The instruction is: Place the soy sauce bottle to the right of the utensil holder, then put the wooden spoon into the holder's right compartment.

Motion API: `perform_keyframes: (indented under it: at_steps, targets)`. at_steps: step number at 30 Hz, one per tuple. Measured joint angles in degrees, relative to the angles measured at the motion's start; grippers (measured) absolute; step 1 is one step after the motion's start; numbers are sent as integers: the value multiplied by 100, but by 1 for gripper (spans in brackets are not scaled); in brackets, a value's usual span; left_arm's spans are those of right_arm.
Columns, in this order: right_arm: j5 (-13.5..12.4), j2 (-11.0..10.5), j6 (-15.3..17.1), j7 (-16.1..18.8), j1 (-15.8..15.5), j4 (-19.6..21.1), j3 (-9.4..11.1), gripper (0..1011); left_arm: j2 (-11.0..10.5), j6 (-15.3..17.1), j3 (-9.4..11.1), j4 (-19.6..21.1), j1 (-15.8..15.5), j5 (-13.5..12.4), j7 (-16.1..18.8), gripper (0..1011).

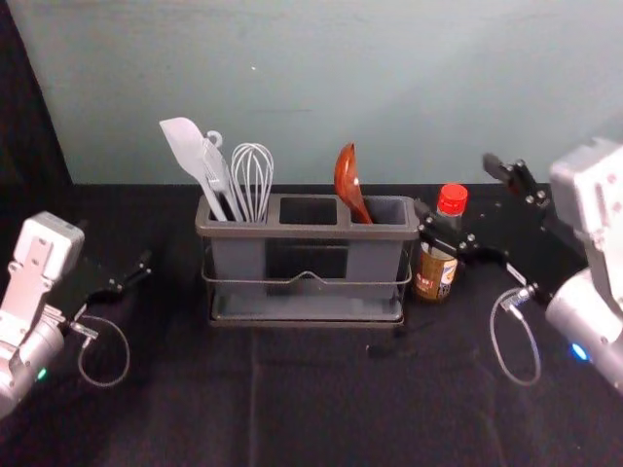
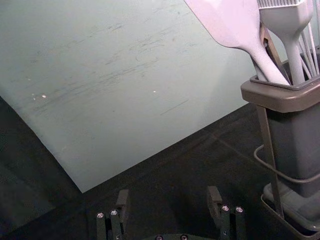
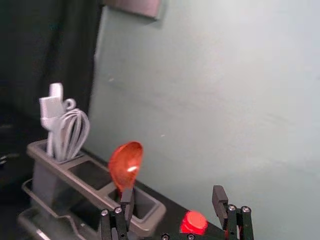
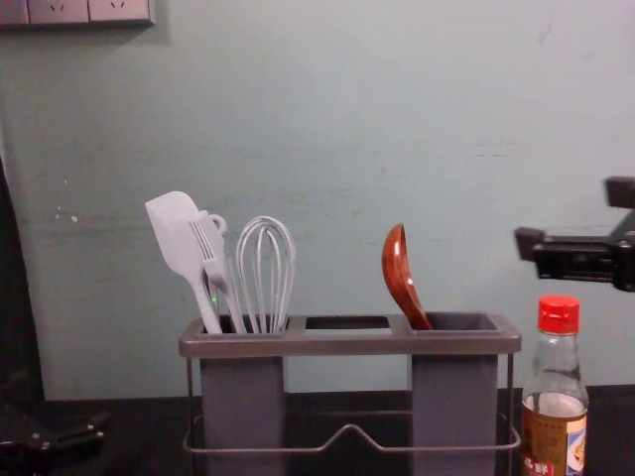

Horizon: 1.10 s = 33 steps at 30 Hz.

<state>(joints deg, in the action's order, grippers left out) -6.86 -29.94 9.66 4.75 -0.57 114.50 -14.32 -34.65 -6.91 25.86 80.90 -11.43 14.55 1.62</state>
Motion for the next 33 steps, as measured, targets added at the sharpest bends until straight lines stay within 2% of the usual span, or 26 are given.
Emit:
perform_keyframes:
  at_steps: [2, 4, 6, 11, 18, 21, 27, 33]
  targets:
    - [146, 122, -183, -243, -219, 41, 43, 1002, 0, 0, 0, 0, 0, 0, 0, 1011]
    - [200, 160, -231, -331, -286, 52, 51, 1002, 0, 0, 0, 0, 0, 0, 0, 1011]
    - [424, 311, -371, -619, -522, 65, 44, 1003, 0, 0, 0, 0, 0, 0, 0, 1011]
    - [592, 510, -473, -851, -818, 8, -23, 1003, 0, 0, 0, 0, 0, 0, 0, 1011]
    - [488, 801, -485, -899, -1126, -201, -41, 1003, 0, -1, 0, 0, 0, 0, 0, 1011]
    - [485, 920, -606, -931, -1240, -286, -12, 1002, 0, 0, 0, 0, 0, 0, 0, 1012]
    - [436, 991, -877, -852, -1327, -366, 33, 1003, 0, 0, 0, 0, 0, 0, 0, 1011]
    - [439, 1068, -940, -770, -1348, -423, 100, 1002, 0, 0, 0, 0, 0, 0, 0, 1012]
